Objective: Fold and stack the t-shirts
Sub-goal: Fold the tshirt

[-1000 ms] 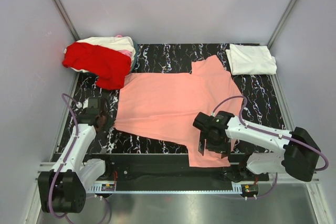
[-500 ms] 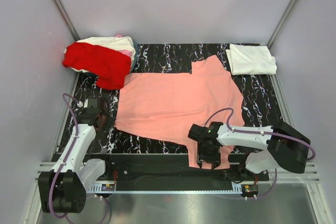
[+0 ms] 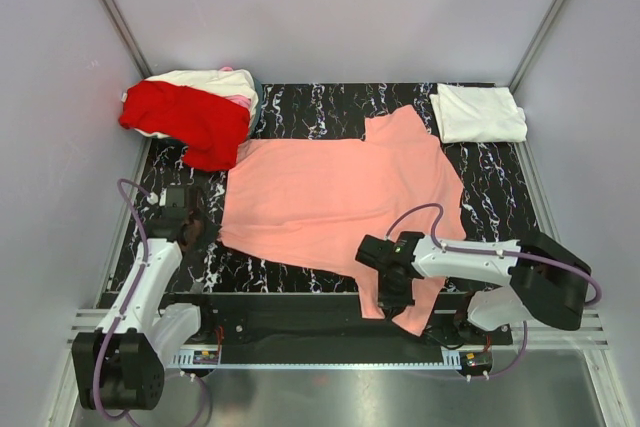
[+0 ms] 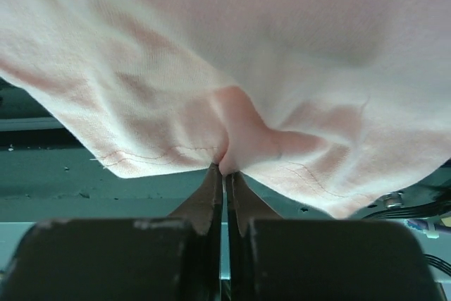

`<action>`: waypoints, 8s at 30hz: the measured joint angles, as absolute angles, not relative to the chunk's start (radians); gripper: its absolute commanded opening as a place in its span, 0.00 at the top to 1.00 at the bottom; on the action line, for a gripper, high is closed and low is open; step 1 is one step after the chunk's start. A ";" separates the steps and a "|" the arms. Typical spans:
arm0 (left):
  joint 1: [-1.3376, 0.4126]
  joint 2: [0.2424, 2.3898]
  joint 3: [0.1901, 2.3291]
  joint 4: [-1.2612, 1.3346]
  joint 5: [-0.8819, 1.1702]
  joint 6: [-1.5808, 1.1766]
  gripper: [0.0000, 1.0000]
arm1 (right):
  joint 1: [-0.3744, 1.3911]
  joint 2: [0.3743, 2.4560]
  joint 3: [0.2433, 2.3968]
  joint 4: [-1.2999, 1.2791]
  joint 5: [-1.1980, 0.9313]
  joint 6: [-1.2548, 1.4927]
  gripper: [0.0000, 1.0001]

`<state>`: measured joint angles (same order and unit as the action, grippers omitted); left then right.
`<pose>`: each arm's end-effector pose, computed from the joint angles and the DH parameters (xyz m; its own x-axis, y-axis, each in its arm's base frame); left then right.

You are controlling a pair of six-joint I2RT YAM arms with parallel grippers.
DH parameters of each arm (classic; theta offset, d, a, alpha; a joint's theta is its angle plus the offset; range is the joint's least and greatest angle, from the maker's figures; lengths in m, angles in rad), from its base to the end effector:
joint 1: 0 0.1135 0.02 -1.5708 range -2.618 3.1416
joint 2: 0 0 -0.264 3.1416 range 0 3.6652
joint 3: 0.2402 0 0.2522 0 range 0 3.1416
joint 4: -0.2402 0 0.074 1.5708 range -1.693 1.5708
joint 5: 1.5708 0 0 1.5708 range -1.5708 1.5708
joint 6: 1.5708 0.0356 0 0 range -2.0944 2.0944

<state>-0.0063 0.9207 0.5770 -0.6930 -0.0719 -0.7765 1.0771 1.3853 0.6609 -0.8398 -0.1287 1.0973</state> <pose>0.1668 0.0015 0.2033 -0.5928 -0.6952 -0.4065 -0.6248 0.7155 -0.3126 0.0885 0.1741 0.1463 -0.9937 0.0161 0.1112 0.0233 0.9977 0.0644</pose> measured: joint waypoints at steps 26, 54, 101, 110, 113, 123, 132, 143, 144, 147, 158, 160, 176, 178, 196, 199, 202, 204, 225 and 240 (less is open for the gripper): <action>-0.011 0.698 0.577 -0.924 0.170 -0.766 1.00 | 1.079 0.831 0.895 -1.304 0.074 1.272 1.00; -0.012 1.081 0.841 -0.958 0.185 -0.592 1.00 | 0.539 1.304 1.260 -1.207 0.111 0.648 1.00; -0.012 1.662 1.253 -0.900 0.048 -0.516 0.08 | 0.240 1.963 1.746 -1.131 0.238 0.372 0.00; -0.011 1.282 0.936 -0.818 0.053 -0.622 0.11 | 0.058 1.219 1.010 -0.918 -0.009 0.678 0.04; -0.011 1.262 0.839 -0.791 0.058 -0.665 0.12 | 0.048 1.131 0.863 -0.873 -0.076 0.750 0.12; -0.011 1.262 0.754 -0.686 0.075 -0.723 0.14 | -0.085 1.134 0.628 -0.751 -0.166 0.866 0.37; -0.007 1.239 0.710 -0.648 0.069 -0.758 0.14 | -0.160 1.174 0.573 -0.644 -0.123 0.904 0.38; -0.006 1.239 0.671 -0.587 0.051 -0.780 0.20 | -0.245 1.303 0.570 -0.523 -0.178 0.873 0.67; -0.006 1.240 0.664 -0.575 0.050 -0.783 0.20 | -0.250 1.313 0.576 -0.514 -0.186 0.867 0.67; -0.006 1.253 0.651 -0.547 0.046 -0.788 0.27 | -0.252 1.339 0.593 -0.492 -0.193 0.847 0.68; -0.007 1.306 0.609 -0.443 0.036 -0.794 1.00 | -0.380 1.380 0.613 -0.476 -0.226 0.780 0.92; -0.007 1.303 0.609 -0.447 0.037 -0.795 1.00 | -0.419 1.381 0.613 -0.479 -0.231 0.764 0.98; -0.069 0.928 0.509 -0.633 0.048 -0.941 0.99 | -0.480 1.113 0.596 -0.655 -0.165 0.759 1.00; -0.074 0.865 0.490 -0.665 0.048 -0.966 0.94 | -0.480 1.072 0.596 -0.686 -0.155 0.766 0.97; -0.083 1.055 0.922 -0.755 0.008 -0.819 0.53 | -0.486 0.921 0.757 -0.811 -0.155 0.734 0.00; -0.084 1.245 1.062 -0.705 -0.030 -0.761 0.55 | -0.486 0.922 0.815 -0.820 -0.192 0.694 0.00; -0.092 1.431 1.174 -0.693 -0.067 -0.719 0.57 | -0.485 0.924 0.851 -0.829 -0.231 0.657 0.00; -0.104 1.535 1.232 -0.692 -0.092 -0.700 0.58 | -0.485 0.914 0.854 -0.836 -0.252 0.638 0.00; -0.239 2.152 1.741 -0.739 -0.335 -0.650 0.46 | -0.478 0.860 0.797 -0.834 -0.371 0.603 0.00; -0.257 2.295 1.871 -0.830 -0.398 -0.664 0.57 | -0.477 0.865 0.758 -0.802 -0.387 0.598 0.01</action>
